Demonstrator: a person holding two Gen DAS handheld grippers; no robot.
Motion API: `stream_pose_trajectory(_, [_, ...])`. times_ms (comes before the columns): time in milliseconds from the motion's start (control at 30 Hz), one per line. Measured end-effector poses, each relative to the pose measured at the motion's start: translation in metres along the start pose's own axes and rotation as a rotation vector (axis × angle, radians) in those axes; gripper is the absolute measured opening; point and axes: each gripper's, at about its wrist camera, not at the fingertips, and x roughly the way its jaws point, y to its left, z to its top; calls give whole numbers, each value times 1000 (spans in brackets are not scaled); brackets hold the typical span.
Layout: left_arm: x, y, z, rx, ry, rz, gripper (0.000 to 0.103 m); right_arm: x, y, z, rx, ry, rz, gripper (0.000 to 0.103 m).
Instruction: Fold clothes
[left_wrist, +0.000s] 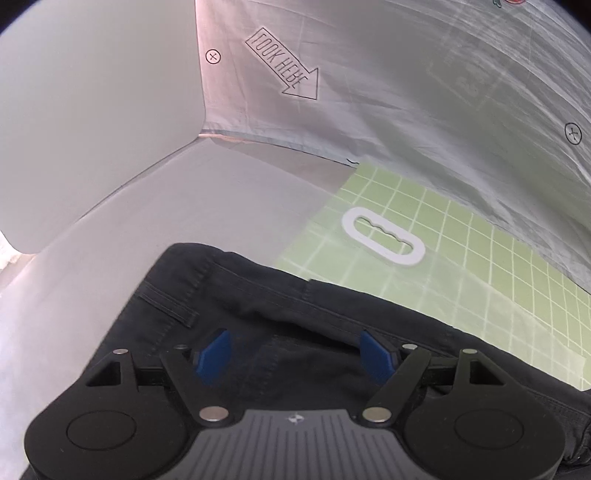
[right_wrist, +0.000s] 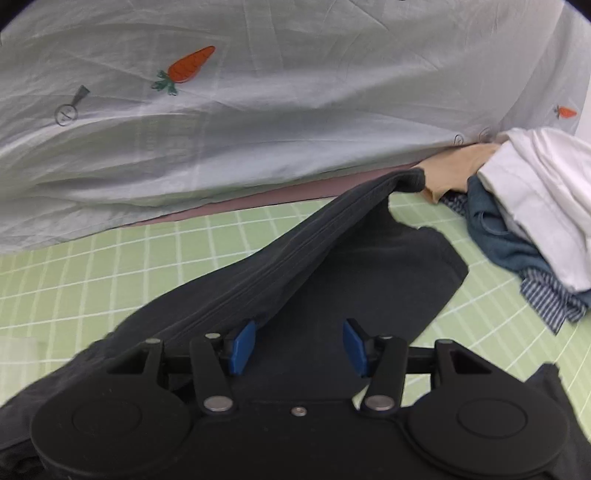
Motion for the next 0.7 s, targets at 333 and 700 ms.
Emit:
stream_pose_trajectory(333, [25, 59, 2, -59, 52, 75, 79, -29, 62, -46, -130, 101, 133, 47])
stream_pose_trajectory(700, [48, 68, 10, -36, 74, 61, 84, -12, 110, -24, -332, 156, 362, 32])
